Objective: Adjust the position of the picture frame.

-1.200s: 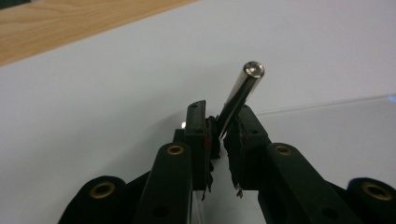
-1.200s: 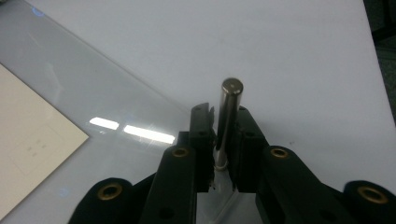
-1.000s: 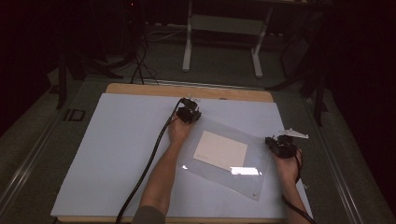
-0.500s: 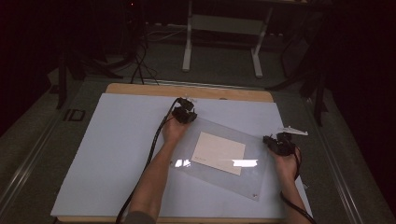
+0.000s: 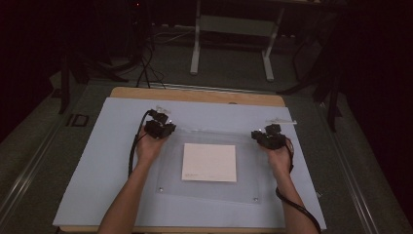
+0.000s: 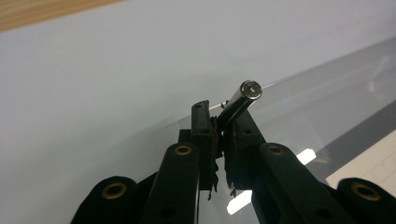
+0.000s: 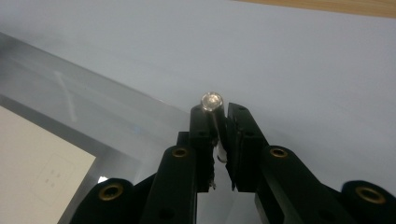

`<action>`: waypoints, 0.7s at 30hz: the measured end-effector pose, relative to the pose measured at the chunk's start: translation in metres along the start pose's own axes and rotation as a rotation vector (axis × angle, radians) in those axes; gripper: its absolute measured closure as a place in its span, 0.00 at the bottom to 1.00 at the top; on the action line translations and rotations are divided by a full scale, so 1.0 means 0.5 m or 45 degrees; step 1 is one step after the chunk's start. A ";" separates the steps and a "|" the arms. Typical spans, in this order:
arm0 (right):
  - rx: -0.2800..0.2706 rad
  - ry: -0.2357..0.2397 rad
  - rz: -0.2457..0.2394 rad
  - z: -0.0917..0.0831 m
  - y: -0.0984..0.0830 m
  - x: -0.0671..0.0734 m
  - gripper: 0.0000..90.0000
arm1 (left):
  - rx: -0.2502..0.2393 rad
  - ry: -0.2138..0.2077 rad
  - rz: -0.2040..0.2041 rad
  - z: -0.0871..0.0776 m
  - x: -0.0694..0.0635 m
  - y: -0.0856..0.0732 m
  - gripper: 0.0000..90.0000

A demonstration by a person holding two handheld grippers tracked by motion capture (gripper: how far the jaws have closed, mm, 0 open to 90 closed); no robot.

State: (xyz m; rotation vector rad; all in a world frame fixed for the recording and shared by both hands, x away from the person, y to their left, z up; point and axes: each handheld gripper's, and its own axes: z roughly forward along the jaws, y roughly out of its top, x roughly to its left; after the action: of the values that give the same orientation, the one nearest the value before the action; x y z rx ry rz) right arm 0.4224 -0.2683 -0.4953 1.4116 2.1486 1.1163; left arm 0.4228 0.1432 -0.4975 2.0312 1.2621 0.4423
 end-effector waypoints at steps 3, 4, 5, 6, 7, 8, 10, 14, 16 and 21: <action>0.036 0.021 -0.030 0.031 0.009 0.024 0.91 | -0.001 0.015 -0.021 -0.012 0.012 -0.020 0.92; 0.047 0.023 -0.025 0.043 0.009 0.030 0.92 | 0.022 0.026 -0.031 -0.011 0.020 -0.034 0.93; 0.047 0.023 -0.025 0.043 0.009 0.030 0.92 | 0.022 0.026 -0.031 -0.011 0.020 -0.034 0.93; 0.062 0.022 -0.007 0.057 0.004 0.033 0.92 | 0.028 0.023 -0.045 -0.003 0.025 -0.046 0.93; 0.070 0.020 -0.003 0.063 0.000 0.034 0.92 | 0.034 0.025 -0.050 0.003 0.026 -0.051 0.93; 0.079 0.018 0.000 0.068 -0.005 0.034 0.92 | 0.049 0.023 -0.052 0.009 0.027 -0.055 0.93; 0.098 0.029 0.000 0.080 -0.015 0.031 0.92 | 0.038 0.021 -0.065 0.012 0.028 -0.061 0.93; 0.081 0.051 -0.010 0.082 -0.016 0.030 0.92 | 0.055 0.047 -0.046 0.006 0.024 -0.062 0.93; 0.083 0.060 -0.010 0.085 -0.013 0.031 0.92 | 0.047 0.043 -0.049 0.003 0.028 -0.067 0.93; 0.087 0.075 0.010 0.092 -0.009 0.032 0.92 | 0.033 0.040 -0.075 0.002 0.031 -0.072 0.92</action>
State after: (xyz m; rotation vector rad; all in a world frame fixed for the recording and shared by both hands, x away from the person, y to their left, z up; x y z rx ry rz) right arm 0.4421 -0.2356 -0.5258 1.4345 2.2440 1.1102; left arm 0.4076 0.1667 -0.5249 2.0102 1.3498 0.4339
